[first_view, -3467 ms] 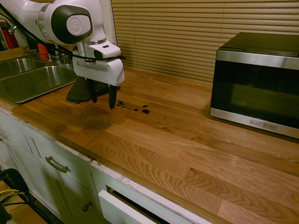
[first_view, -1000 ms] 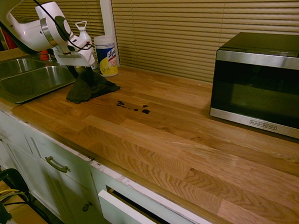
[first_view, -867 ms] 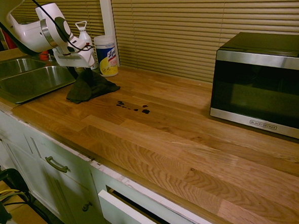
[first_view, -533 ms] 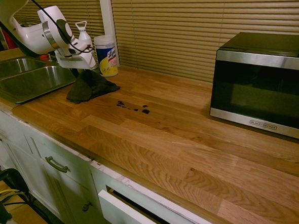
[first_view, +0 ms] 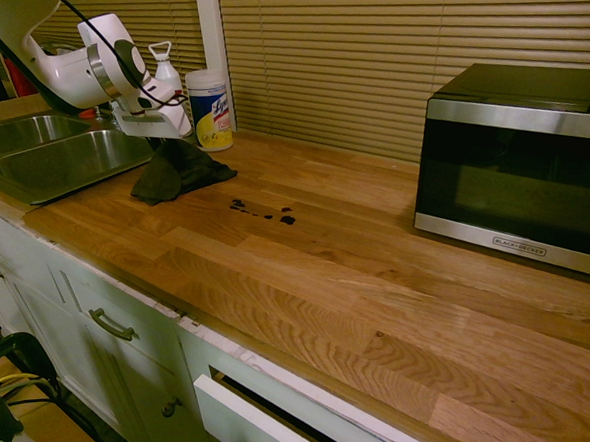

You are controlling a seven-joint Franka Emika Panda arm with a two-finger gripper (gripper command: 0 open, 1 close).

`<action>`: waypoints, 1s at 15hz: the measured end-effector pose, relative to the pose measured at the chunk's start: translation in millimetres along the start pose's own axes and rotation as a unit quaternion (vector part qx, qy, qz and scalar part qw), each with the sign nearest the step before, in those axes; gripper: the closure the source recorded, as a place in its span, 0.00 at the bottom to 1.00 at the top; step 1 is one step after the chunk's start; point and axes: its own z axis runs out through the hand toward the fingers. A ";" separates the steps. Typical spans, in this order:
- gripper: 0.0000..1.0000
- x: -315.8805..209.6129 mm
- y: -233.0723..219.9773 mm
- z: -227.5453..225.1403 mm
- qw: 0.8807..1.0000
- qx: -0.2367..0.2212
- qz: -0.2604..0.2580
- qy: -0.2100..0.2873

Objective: Clear the spill

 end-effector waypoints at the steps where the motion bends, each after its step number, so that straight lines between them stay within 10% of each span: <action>1: 1.00 3.5 1.8 1.0 1.000 -0.001 0.005 -0.001; 15: 1.00 128.4 126.5 6.2 0.998 -0.013 0.065 -0.014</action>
